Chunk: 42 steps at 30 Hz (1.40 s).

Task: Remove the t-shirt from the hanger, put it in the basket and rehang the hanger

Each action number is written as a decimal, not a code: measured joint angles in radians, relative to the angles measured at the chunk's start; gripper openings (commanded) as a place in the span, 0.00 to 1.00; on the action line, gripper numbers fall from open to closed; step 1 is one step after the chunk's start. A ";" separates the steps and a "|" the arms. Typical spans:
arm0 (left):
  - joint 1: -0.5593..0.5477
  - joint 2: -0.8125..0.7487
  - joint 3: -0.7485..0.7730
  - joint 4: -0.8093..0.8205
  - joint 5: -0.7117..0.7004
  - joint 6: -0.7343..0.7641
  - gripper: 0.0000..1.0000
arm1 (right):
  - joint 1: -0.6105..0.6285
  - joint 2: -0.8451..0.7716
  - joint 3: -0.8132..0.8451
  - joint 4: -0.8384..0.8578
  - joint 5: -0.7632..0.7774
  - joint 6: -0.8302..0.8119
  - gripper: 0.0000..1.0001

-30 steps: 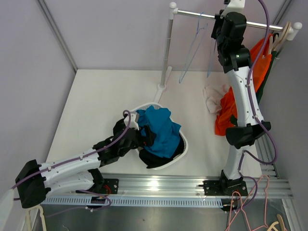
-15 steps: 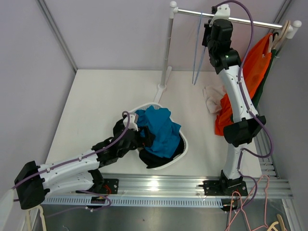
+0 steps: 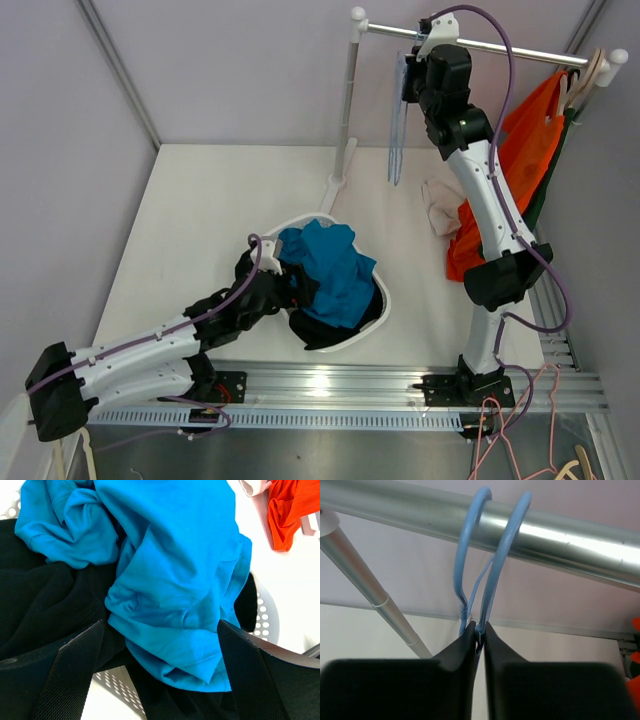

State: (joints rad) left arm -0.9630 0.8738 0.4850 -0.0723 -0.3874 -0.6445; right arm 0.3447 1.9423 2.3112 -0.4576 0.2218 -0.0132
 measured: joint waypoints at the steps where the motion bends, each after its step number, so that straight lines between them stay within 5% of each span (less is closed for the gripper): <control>1: 0.000 -0.002 0.000 0.000 0.000 0.000 1.00 | 0.001 0.000 0.000 0.000 -0.005 0.003 0.30; 2: 0.000 -0.002 0.000 0.000 0.000 0.000 0.99 | 0.002 0.000 0.000 -0.005 -0.010 0.004 0.46; 3: 0.000 -0.002 0.000 0.000 0.000 0.000 1.00 | 0.003 -0.001 0.000 -0.013 -0.011 0.011 0.48; 12: -0.002 -0.013 0.000 -0.025 -0.001 0.001 0.99 | 0.010 -0.065 -0.026 -0.130 0.017 0.024 0.52; 23: -0.039 -0.025 0.043 -0.105 -0.029 0.011 0.99 | 0.006 -0.476 -0.093 -0.322 0.139 0.117 0.64; 34: -0.108 0.051 0.371 -0.246 -0.026 0.095 1.00 | -0.338 -0.484 -0.074 -0.564 0.109 0.236 0.65; 42: -0.110 0.046 0.441 -0.272 0.009 0.147 0.99 | -0.466 -0.386 -0.022 -0.618 0.019 0.245 0.65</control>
State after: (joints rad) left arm -1.0733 0.9199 0.9260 -0.3447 -0.3786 -0.4973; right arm -0.1215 1.5566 2.2894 -1.0760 0.2409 0.2314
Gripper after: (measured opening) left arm 0.994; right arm 0.646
